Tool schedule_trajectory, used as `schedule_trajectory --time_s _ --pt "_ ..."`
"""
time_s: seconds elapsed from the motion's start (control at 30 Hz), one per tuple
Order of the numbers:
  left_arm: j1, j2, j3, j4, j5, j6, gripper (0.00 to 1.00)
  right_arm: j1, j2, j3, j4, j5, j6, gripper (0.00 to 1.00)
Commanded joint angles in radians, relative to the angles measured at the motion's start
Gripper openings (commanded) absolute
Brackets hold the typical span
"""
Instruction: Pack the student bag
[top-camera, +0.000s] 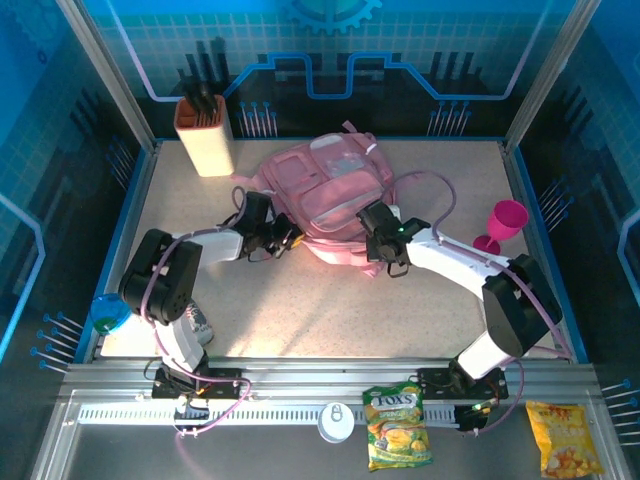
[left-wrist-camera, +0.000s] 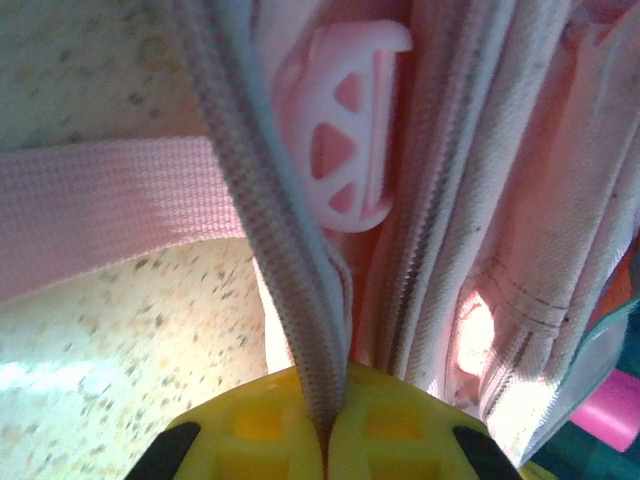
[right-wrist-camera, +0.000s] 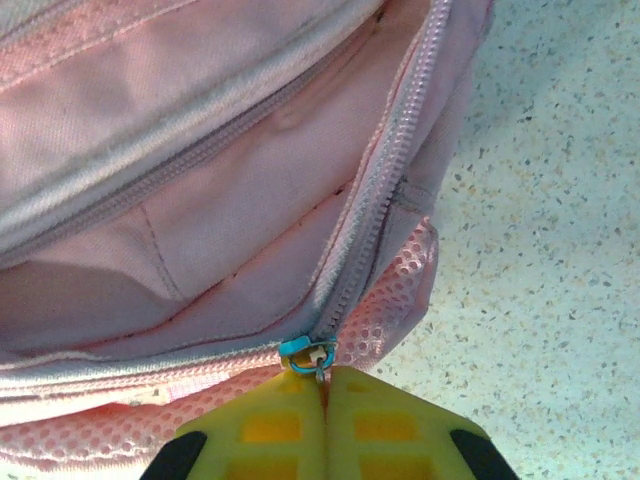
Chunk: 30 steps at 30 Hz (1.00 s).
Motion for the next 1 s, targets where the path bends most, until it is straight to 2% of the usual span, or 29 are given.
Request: schedule_trajectory --time_s 0.0,0.13,0.27,0.43,0.57,0.77,0.87,0.97 --pt "0.019 0.053 0.135 -0.100 -0.007 0.145 0.08 0.029 -0.049 -0.032 -0.009 -0.063 0.003 0.00" --pt "0.047 0.095 0.225 -0.188 -0.030 0.213 0.13 0.111 -0.032 -0.017 0.068 -0.178 -0.023 0.00" --pt "0.092 0.075 0.221 -0.222 -0.055 0.221 0.19 0.178 0.025 0.033 0.129 -0.257 -0.022 0.00" --pt "0.140 -0.032 0.137 -0.280 -0.097 0.213 0.35 0.227 0.157 0.165 0.187 -0.343 -0.016 0.00" --pt "0.146 -0.143 0.049 -0.332 -0.127 0.190 0.49 0.252 0.242 0.271 0.188 -0.375 -0.019 0.00" --pt "0.130 -0.255 -0.083 -0.283 -0.069 0.090 0.58 0.268 0.295 0.337 0.172 -0.407 -0.021 0.00" --pt "0.115 -0.240 -0.089 -0.224 -0.013 0.061 0.60 0.271 0.298 0.337 0.155 -0.417 -0.023 0.00" --pt "0.097 -0.189 -0.054 -0.229 -0.014 0.068 0.60 0.274 0.287 0.331 0.137 -0.433 -0.028 0.00"
